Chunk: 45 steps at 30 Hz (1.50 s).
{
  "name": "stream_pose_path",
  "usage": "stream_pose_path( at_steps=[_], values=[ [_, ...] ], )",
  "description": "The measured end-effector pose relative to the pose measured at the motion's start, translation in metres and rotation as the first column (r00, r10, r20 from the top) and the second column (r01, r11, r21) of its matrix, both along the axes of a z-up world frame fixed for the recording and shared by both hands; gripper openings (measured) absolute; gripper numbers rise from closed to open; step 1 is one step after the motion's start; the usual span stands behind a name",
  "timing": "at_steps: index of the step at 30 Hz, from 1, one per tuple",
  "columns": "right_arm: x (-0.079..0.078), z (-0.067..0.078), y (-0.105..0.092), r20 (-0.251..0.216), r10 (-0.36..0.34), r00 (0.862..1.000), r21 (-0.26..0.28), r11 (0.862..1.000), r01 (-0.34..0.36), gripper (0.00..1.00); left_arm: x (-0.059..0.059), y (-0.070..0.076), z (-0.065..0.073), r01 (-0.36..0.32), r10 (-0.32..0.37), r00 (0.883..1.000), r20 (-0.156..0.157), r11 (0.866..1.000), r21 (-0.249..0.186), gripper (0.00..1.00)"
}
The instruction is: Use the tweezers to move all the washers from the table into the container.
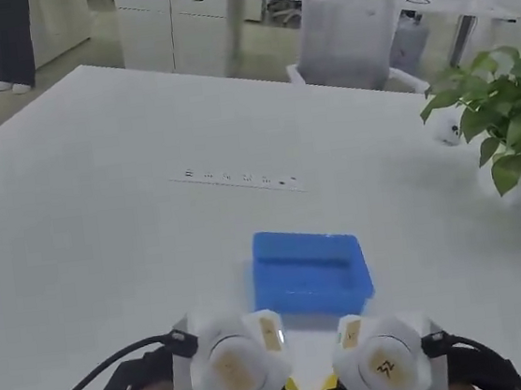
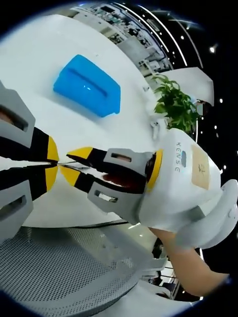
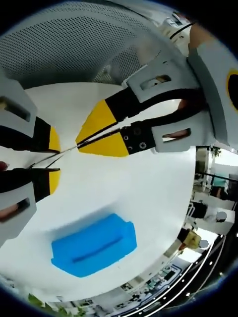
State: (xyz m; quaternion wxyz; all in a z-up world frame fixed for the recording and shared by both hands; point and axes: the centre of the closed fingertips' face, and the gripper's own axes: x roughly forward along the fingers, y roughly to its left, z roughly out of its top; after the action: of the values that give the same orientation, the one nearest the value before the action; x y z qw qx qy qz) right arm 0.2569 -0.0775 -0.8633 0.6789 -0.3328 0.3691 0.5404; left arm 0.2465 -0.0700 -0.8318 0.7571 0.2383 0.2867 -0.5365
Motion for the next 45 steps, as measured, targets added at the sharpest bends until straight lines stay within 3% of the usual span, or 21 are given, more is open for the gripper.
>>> stream_pose_path(
  at_steps=[5, 8, 11, 14, 15, 17, 18, 19, 21, 25, 27, 29, 30, 31, 33, 35, 36, 37, 39, 40, 45],
  values=[
    [-0.002, -0.008, -0.004, 0.005, -0.024, 1.000, -0.023, 0.999, 0.024, 0.17, 0.000, 0.004, -0.015, 0.001, 0.000, 1.000, -0.014, 1.000, 0.025, 0.00],
    [-0.011, 0.001, -0.008, -0.025, -0.078, 0.997, 0.016, 0.997, 0.078, 0.23, 0.000, 0.004, -0.021, 0.005, -0.005, 1.000, -0.015, 0.999, 0.041, 0.00],
    [-0.018, 0.016, -0.015, -0.033, -0.179, 0.983, 0.082, 0.980, 0.181, 0.27, 0.002, 0.006, -0.027, 0.024, -0.024, 1.000, 0.000, 0.998, 0.066, 0.00],
    [-0.031, 0.030, -0.027, -0.090, -0.299, 0.950, 0.148, 0.939, 0.310, 0.29, 0.006, 0.008, -0.034, 0.021, -0.020, 1.000, -0.013, 0.996, 0.082, 0.00],
    [-0.036, 0.037, -0.032, -0.119, -0.354, 0.928, 0.180, 0.911, 0.371, 0.29, 0.007, 0.009, -0.037, 0.022, -0.020, 1.000, -0.025, 0.996, 0.092, 0.00],
    [-0.041, 0.046, -0.040, -0.131, -0.408, 0.904, 0.214, 0.878, 0.427, 0.30, 0.008, 0.011, -0.040, 0.029, -0.026, 0.999, -0.023, 0.994, 0.109, 0.00],
    [-0.043, 0.051, -0.046, -0.128, -0.448, 0.885, 0.227, 0.855, 0.466, 0.29, 0.008, 0.011, -0.041, 0.030, -0.027, 0.999, -0.026, 0.993, 0.112, 0.00],
    [-0.046, 0.053, -0.051, -0.128, -0.469, 0.874, 0.222, 0.845, 0.486, 0.27, 0.008, 0.012, -0.043, 0.033, -0.028, 0.999, -0.035, 0.992, 0.124, 0.00],
    [-0.053, 0.057, -0.059, -0.116, -0.483, 0.868, 0.222, 0.839, 0.497, 0.27, 0.009, 0.013, -0.045, 0.037, -0.032, 0.999, -0.038, 0.990, 0.136, 0.00],
    [-0.059, 0.058, -0.071, -0.102, -0.548, 0.830, 0.241, 0.796, 0.555, 0.29, 0.015, 0.016, -0.046, -0.023, 0.029, 0.999, -0.037, 0.988, 0.150, 0.00],
    [-0.056, 0.058, -0.074, -0.084, -0.563, 0.822, 0.238, 0.790, 0.565, 0.29, 0.017, 0.019, -0.043, -0.051, 0.056, 0.998, -0.032, 0.988, 0.143, 0.03],
    [-0.049, 0.067, -0.071, -0.065, -0.566, 0.822, 0.277, 0.781, 0.559, 0.29, 0.018, 0.023, -0.038, -0.127, 0.135, 0.988, -0.069, 0.986, 0.107, 0.14],
    [-0.048, 0.068, -0.071, -0.070, -0.569, 0.819, 0.282, 0.776, 0.564, 0.29, 0.018, 0.027, -0.033, -0.178, 0.186, 0.978, -0.096, 0.980, 0.084, 0.16],
    [-0.047, 0.067, -0.072, -0.076, -0.572, 0.817, 0.283, 0.773, 0.568, 0.30, 0.019, 0.031, -0.029, -0.226, 0.232, 0.967, -0.104, 0.972, 0.068, 0.19],
    [-0.046, 0.060, -0.077, -0.094, -0.585, 0.805, 0.273, 0.763, 0.586, 0.31, 0.017, 0.034, -0.017, -0.318, 0.314, 0.936, -0.160, 0.948, -0.004, 0.26],
    [-0.046, 0.062, -0.076, -0.110, -0.582, 0.806, 0.282, 0.759, 0.587, 0.31, 0.016, 0.040, -0.001, -0.385, 0.366, 0.913, -0.179, 0.919, -0.083, 0.33],
    [-0.044, 0.064, -0.074, -0.107, -0.581, 0.807, 0.298, 0.756, 0.583, 0.31, 0.014, 0.043, 0.004, -0.400, 0.379, 0.907, -0.182, 0.912, -0.095, 0.35],
    [-0.044, 0.064, -0.074, -0.098, -0.579, 0.810, 0.299, 0.759, 0.579, 0.32, 0.011, 0.051, 0.009, -0.432, 0.411, 0.894, -0.177, 0.896, -0.101, 0.37],
    [-0.044, 0.062, -0.076, -0.097, -0.583, 0.806, 0.288, 0.759, 0.584, 0.34, 0.006, 0.062, 0.018, -0.459, 0.441, 0.884, -0.152, 0.882, -0.107, 0.46],
    [-0.043, 0.063, -0.076, -0.100, -0.585, 0.805, 0.297, 0.754, 0.585, 0.35, 0.003, 0.065, 0.020, -0.463, 0.446, 0.882, -0.152, 0.880, -0.106, 0.49],
    [-0.040, 0.067, -0.078, -0.083, -0.602, 0.794, 0.315, 0.740, 0.594, 0.42, -0.013, 0.084, 0.037, -0.528, 0.516, 0.849, -0.117, 0.838, -0.136, 0.60]
  ],
)
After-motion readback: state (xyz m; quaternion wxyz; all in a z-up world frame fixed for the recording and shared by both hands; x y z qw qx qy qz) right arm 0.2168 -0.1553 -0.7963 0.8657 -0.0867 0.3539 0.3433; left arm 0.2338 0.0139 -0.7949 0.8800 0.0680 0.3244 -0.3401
